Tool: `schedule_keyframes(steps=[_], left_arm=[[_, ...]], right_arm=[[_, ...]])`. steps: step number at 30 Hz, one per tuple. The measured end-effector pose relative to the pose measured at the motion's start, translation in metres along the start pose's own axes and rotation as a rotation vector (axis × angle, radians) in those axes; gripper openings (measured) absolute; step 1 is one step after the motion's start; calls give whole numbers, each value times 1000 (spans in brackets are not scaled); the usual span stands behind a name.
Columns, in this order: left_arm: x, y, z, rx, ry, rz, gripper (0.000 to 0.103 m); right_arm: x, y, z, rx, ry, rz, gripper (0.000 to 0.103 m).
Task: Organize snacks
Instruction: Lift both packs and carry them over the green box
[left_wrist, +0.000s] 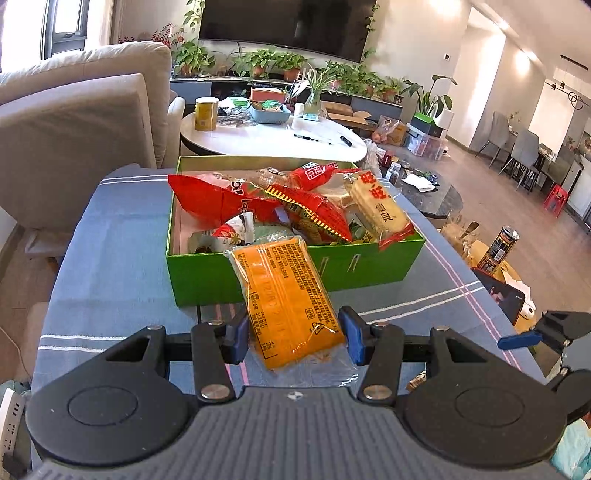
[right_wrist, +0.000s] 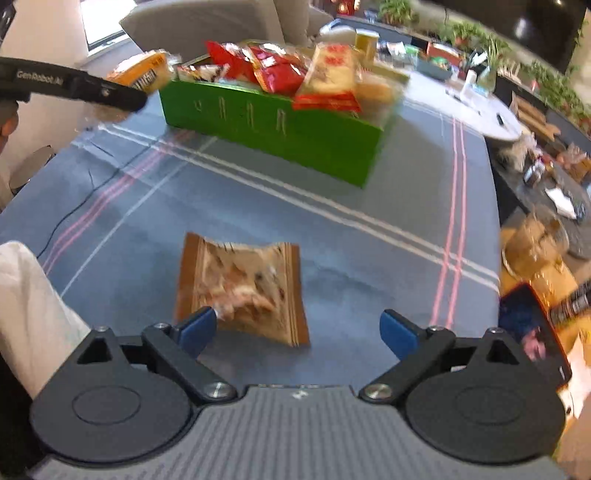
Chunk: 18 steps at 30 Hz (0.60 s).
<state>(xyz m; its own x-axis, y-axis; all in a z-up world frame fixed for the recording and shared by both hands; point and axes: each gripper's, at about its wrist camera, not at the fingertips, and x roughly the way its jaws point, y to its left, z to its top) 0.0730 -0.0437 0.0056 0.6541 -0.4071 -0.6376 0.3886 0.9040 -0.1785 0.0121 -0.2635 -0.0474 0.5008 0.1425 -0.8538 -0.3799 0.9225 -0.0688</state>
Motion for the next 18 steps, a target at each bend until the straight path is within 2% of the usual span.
schedule_keyframes(steps=[4, 13, 18], left_arm=[[1, -2, -1, 5, 7, -2, 46], [4, -5, -2, 8, 18, 2, 46], [9, -1, -3, -3, 28, 8, 46]], right_arm=[[11, 12, -8, -68, 44, -23, 103], [32, 13, 21, -65, -49, -45, 103], [40, 6, 30, -41, -76, -19, 103]])
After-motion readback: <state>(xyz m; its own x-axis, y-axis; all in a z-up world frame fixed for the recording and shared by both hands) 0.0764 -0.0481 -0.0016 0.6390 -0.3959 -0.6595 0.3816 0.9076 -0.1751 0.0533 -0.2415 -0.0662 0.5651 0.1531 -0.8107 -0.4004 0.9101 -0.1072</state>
